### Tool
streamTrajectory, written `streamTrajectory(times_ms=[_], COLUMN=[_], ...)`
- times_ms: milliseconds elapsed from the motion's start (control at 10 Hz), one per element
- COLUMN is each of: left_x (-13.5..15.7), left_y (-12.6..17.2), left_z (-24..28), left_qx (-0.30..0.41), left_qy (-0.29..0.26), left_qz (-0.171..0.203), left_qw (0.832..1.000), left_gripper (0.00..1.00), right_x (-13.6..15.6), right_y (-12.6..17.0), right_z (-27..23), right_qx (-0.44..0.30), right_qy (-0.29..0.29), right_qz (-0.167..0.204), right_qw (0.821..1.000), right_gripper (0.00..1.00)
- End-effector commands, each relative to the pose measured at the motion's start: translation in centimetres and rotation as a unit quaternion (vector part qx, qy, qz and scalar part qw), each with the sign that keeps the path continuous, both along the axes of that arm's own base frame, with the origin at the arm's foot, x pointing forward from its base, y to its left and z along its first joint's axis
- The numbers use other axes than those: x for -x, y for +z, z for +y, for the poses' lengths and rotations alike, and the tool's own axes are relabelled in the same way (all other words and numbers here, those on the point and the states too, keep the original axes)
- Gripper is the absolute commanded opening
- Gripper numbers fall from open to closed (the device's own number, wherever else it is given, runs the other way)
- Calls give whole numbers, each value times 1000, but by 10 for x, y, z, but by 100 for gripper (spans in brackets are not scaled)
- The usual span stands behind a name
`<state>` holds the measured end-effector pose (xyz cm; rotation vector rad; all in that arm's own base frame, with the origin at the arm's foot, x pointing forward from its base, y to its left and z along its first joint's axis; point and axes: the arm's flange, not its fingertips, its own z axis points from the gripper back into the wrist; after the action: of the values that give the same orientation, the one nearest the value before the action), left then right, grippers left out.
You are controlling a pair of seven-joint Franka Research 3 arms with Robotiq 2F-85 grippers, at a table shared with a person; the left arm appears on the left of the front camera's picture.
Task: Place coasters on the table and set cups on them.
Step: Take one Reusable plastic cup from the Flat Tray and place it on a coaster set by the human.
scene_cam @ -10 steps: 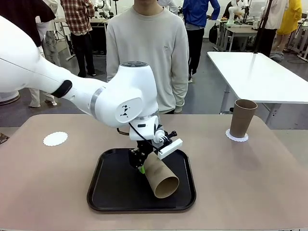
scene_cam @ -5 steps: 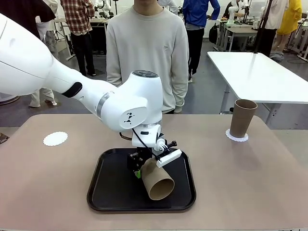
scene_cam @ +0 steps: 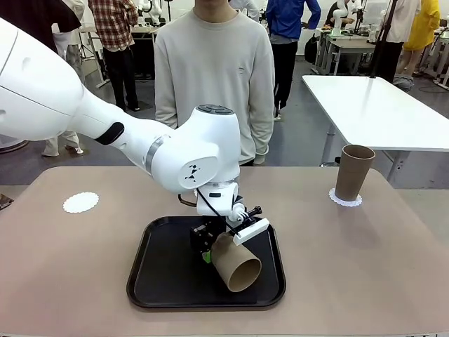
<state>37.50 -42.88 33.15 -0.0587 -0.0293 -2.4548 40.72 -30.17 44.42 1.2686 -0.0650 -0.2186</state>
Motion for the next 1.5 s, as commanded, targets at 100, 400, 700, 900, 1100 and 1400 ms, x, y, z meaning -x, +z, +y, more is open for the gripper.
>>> streamTrajectory(times_ms=[100, 400, 700, 900, 1100, 1400], left_x=[-1, -41, -89, -118, -138, -160], left_y=[41, 159, 214, 198, 170, 131], left_z=[7, 62, 179, 254, 326, 422], left_qx=[43, 274, 444, 518, 547, 543], left_qy=[48, 303, 335, 330, 330, 329], left_qz=[30, 180, 246, 245, 259, 244], left_qw=[997, 895, 794, 750, 724, 733], left_gripper=[0, 19, 19, 19, 19, 19], right_x=[0, 0, 0, 0, 0, 0], right_y=[1, 1, 1, 1, 1, 1], right_z=[1, 1, 1, 1, 1, 1], right_qx=[-2, -2, -2, -2, -2, -2], right_qy=[-3, -3, -3, -3, -3, -3], right_qz=[-2, -2, -2, -2, -2, -2], right_qw=[1000, 1000, 1000, 1000, 1000, 1000], right_gripper=[100, 100, 100, 100, 100, 100])
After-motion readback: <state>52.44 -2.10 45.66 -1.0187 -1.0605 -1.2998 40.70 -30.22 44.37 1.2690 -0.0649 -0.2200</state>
